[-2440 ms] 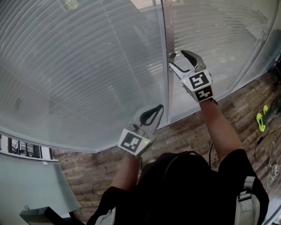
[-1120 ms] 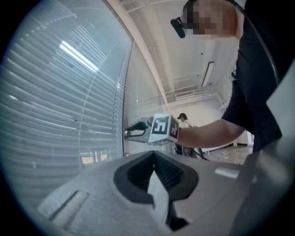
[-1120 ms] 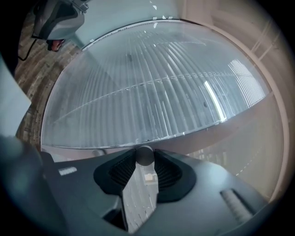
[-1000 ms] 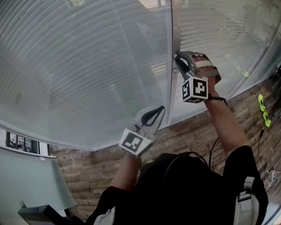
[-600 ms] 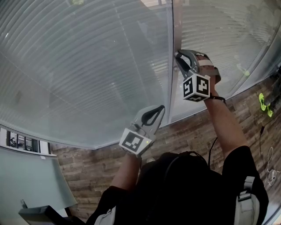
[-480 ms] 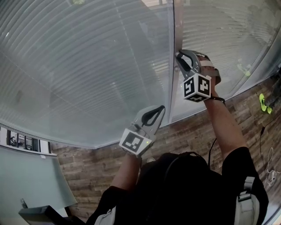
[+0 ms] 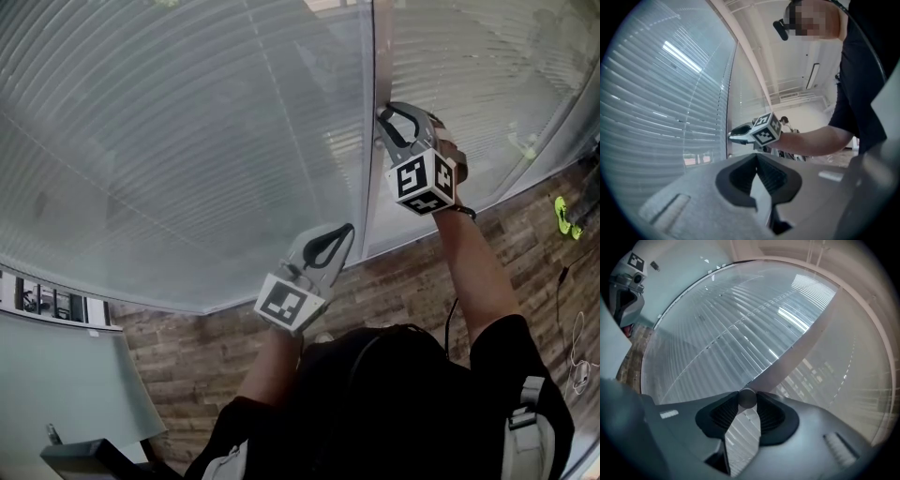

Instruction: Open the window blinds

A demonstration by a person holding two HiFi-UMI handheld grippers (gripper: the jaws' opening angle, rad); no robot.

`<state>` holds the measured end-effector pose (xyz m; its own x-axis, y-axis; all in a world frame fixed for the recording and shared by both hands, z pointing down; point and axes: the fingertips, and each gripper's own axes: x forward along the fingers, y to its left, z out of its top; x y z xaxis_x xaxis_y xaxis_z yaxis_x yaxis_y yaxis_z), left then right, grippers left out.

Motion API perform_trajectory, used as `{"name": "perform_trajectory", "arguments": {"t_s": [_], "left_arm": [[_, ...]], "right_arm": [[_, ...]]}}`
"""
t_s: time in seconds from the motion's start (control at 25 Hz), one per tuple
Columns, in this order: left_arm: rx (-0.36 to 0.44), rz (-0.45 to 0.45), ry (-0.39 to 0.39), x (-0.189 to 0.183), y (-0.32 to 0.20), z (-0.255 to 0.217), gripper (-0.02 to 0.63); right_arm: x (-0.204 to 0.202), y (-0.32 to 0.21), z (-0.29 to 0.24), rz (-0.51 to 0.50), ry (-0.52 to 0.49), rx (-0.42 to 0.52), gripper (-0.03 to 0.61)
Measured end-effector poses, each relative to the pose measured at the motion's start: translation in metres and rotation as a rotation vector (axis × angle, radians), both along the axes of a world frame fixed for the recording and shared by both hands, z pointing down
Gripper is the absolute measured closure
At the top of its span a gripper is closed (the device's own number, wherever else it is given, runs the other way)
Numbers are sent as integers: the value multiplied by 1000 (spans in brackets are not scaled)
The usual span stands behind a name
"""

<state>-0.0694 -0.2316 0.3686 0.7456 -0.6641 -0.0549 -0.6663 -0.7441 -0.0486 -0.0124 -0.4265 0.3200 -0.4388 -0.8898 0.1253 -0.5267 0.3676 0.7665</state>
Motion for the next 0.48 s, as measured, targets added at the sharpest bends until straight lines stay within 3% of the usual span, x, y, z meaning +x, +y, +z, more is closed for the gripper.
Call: {"name": "perform_trajectory", "arguments": {"t_s": [0.2, 0.48], "left_arm": [[-6, -8, -1, -5, 0, 4, 609], [-6, -5, 4, -6, 0, 4, 610]], "right_arm": [[1, 1, 0, 5, -64, -28, 449], [4, -2, -3, 20, -229, -86, 449]]}}
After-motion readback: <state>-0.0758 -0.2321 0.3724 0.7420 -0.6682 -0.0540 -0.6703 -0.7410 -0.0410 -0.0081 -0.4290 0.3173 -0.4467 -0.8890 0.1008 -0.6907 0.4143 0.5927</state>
